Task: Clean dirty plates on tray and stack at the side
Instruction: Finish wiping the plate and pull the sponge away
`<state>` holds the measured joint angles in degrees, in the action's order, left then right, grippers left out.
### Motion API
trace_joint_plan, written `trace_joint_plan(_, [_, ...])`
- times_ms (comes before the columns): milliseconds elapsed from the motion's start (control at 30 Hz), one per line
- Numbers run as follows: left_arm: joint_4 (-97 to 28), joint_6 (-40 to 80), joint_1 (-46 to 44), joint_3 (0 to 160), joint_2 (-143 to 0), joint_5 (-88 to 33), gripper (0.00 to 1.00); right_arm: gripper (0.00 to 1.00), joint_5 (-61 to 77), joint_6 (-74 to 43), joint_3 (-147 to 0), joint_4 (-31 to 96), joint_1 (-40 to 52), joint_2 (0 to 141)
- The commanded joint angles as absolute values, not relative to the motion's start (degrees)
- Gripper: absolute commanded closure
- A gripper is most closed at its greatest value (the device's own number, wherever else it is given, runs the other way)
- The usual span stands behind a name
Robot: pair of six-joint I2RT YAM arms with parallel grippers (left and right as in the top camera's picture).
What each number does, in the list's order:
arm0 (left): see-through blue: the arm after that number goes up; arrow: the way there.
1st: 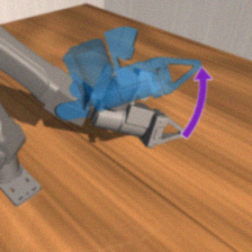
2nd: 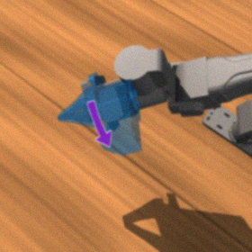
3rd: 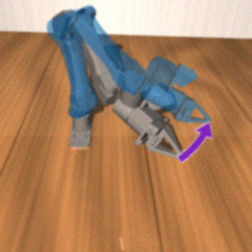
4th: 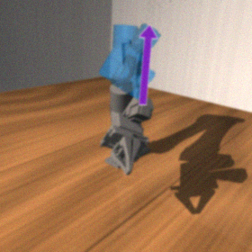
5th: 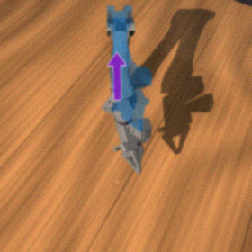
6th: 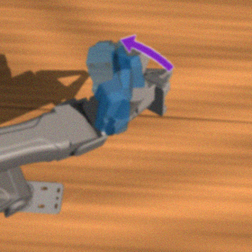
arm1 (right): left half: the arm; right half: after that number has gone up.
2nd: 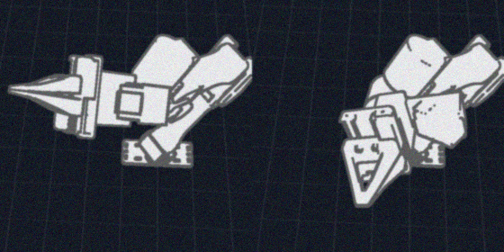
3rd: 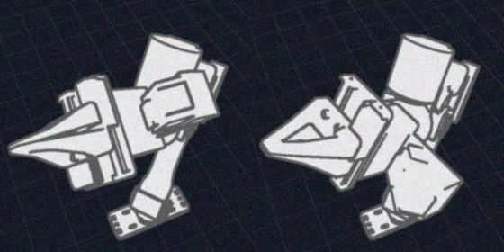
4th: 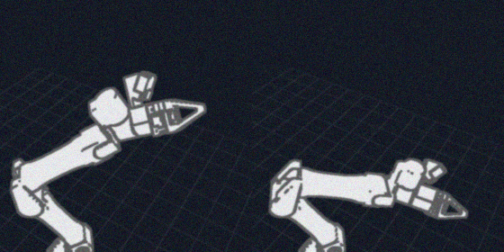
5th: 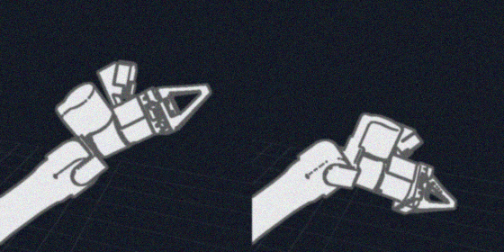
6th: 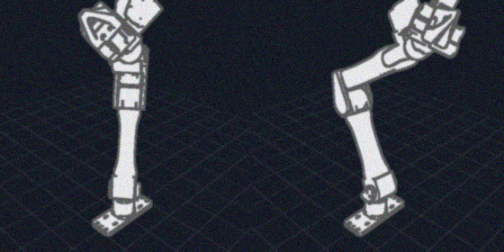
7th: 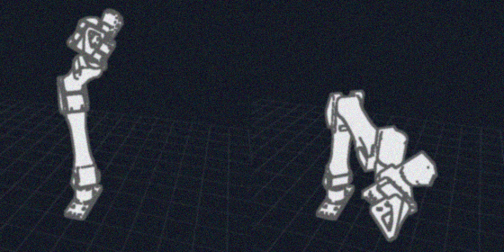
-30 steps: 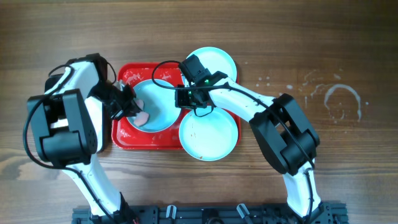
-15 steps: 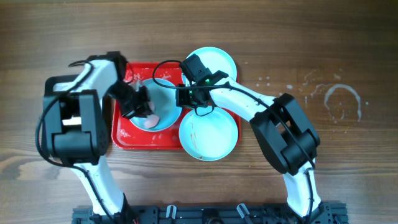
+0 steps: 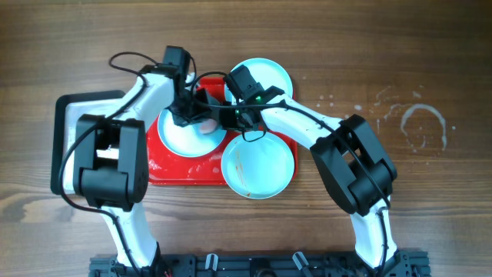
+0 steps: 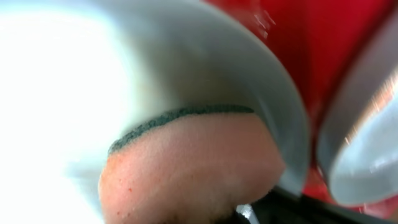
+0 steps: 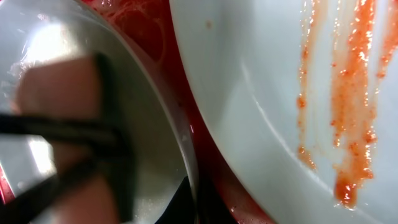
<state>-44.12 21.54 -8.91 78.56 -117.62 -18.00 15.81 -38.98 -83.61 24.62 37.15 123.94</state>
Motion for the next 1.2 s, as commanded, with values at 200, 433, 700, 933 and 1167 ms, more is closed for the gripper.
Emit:
trace_joint_plan(200, [-52.73, 23.62, 5.87, 77.1, -121.19, -1.1, 0.96, 0.96, 15.97, -38.81, -82.61, 25.12, 37.8, 124.38])
trace_joint_plan(433, [-63.51, 22.11, 4.49, 77.1, -121.19, -9.58, 0.96, 0.96, 15.99, -38.85, -82.61, 24.88, 37.8, 124.38])
trace_joint_plan(700, [-74.32, 15.14, -1.06, 77.1, -121.19, -12.23, 0.96, 0.96, 16.21, -38.81, -82.61, 24.88, 37.8, 124.38])
trace_joint_plan(933, [-63.86, 12.01, -5.76, 77.1, -121.19, -16.86, 0.96, 0.96, 16.23, -38.81, -82.61, 24.91, 37.8, 124.38])
trace_joint_plan(1167, [-40.1, 10.72, -6.63, 77.1, -121.19, -16.45, 0.96, 0.96, 16.21, -38.74, -82.61, 25.15, 37.8, 124.38])
